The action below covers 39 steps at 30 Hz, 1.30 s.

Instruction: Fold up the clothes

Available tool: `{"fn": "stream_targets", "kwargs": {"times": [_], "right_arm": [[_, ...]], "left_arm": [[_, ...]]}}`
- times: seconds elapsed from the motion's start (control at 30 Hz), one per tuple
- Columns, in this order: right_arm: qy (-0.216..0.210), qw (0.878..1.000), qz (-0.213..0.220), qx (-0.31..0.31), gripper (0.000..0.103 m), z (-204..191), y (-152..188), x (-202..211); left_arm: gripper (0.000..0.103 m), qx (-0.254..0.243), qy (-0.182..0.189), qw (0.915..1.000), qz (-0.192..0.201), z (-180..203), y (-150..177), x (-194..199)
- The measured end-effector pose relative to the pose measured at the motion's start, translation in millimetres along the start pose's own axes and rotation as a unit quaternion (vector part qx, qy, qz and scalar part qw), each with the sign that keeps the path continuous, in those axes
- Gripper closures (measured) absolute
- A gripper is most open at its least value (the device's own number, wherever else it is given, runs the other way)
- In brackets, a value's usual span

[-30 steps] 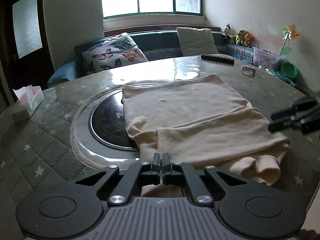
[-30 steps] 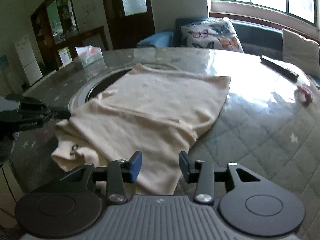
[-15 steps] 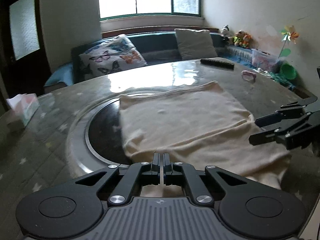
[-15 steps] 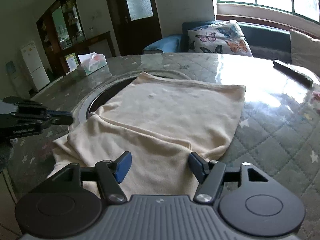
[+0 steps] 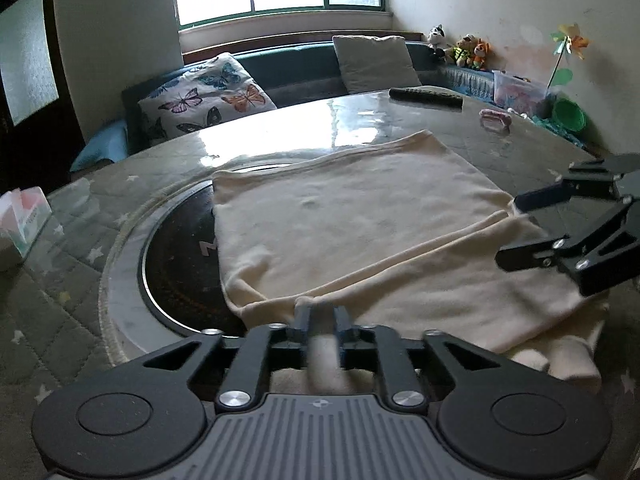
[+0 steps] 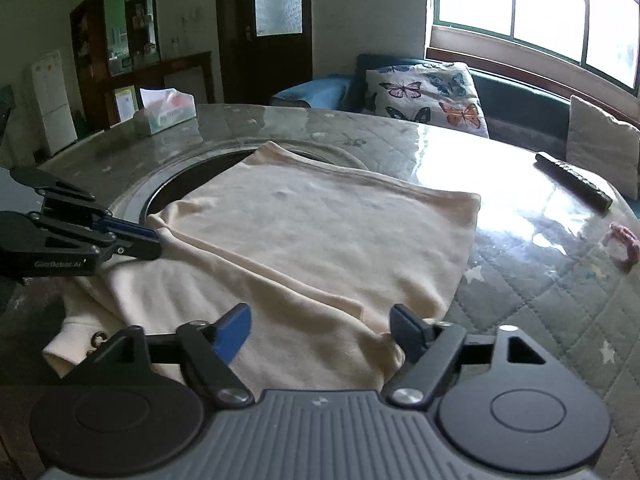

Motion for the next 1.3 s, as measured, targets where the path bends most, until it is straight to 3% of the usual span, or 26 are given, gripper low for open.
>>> {"fn": "stream_targets", "kwargs": {"times": [0.17,0.33,0.53,0.77,0.9,1.03,1.3], "right_arm": [[0.021,1.0,-0.001,0.021,0.008,0.1,9.9,6.0],[0.036,0.998,0.004,0.055,0.0,-6.8,20.2,17.1],[0.028,0.998,0.031,0.056,0.0,-18.7,15.5,30.2],[0.002,0.995,0.024,0.098,0.0,-45.1,26.0,32.1],[0.017,0.99,0.037,0.134,0.0,-52.5,32.7,39.5],[0.008,0.991,0.045,0.128,0.0,-43.0,29.2,56.4],[0.01,0.982,0.03,0.187,0.0,-37.0,46.3,76.4]], "left_arm": [[0.071,-0.008,-0.006,0.9999,0.0,0.7,5.0,5.4],[0.06,-0.026,-0.011,0.9996,0.002,9.9,10.0,16.3],[0.051,-0.064,0.006,0.9979,0.006,37.7,14.7,25.4],[0.048,-0.108,0.022,0.9939,0.001,63.1,25.6,30.2],[0.048,-0.119,0.016,0.9928,0.001,58.8,32.4,45.5],[0.048,-0.139,0.007,0.9902,-0.002,53.1,43.1,63.9],[0.048,-0.199,-0.006,0.9795,-0.03,56.7,70.8,65.5]]}}
Point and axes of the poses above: each gripper's, at about its wrist camera, not at the fingertips, and x roughly against the way its jaws point, z to its right, y to its underside, the point moved 5 cm from there along -x, roughly the way its jaws point, and after that the axes turned 12 degrees about y, right-handed, at the moved point
